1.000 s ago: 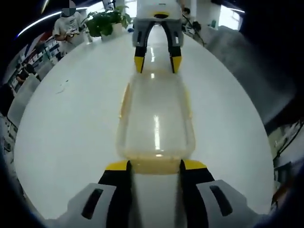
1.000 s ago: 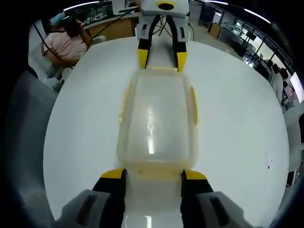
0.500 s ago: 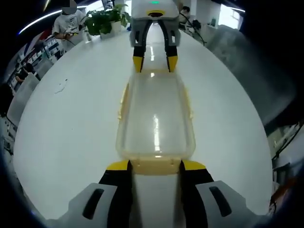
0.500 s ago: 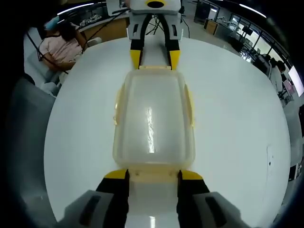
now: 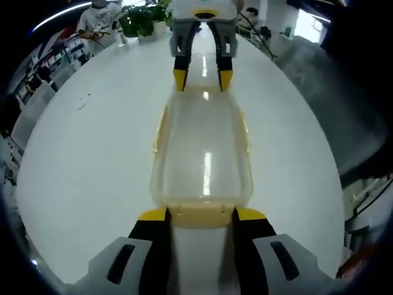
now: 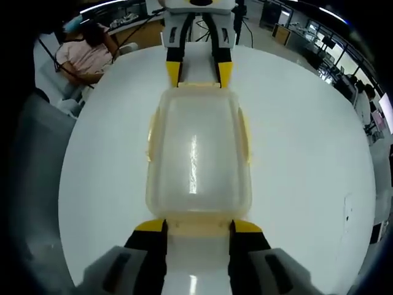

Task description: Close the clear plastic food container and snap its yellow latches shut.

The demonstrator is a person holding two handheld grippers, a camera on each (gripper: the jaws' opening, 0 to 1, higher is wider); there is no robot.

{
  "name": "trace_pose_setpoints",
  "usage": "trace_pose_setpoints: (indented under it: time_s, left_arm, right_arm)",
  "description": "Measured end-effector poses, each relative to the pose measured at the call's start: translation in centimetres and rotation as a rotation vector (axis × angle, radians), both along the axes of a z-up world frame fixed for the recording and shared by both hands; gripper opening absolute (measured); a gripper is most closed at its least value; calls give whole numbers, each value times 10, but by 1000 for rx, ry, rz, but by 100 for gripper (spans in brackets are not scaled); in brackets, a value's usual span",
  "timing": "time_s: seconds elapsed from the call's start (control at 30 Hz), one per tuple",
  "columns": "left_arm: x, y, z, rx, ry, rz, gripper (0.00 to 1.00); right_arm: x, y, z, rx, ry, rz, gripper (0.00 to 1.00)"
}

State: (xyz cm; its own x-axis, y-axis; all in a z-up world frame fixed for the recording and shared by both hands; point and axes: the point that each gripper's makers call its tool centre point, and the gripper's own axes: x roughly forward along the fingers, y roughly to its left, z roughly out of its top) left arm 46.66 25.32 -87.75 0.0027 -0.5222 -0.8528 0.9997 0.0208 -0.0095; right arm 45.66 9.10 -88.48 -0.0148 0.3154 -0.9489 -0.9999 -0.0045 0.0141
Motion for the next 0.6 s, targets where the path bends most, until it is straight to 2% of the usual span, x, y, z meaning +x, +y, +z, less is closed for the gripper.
trace_pose_setpoints:
  time_s: [0.13, 0.4, 0.6]
  left_arm:
    - [-1, 0, 13, -39, 8, 16, 36]
    - [-5, 0, 30, -22, -14, 31, 36]
    - [-8, -4, 49, -39, -29, 52, 36]
  right_arm:
    - [1, -1, 7, 16, 4, 6, 37]
    - [-1, 1, 29, 35, 2, 21, 37]
    - [-1, -3, 47, 34, -8, 36, 37]
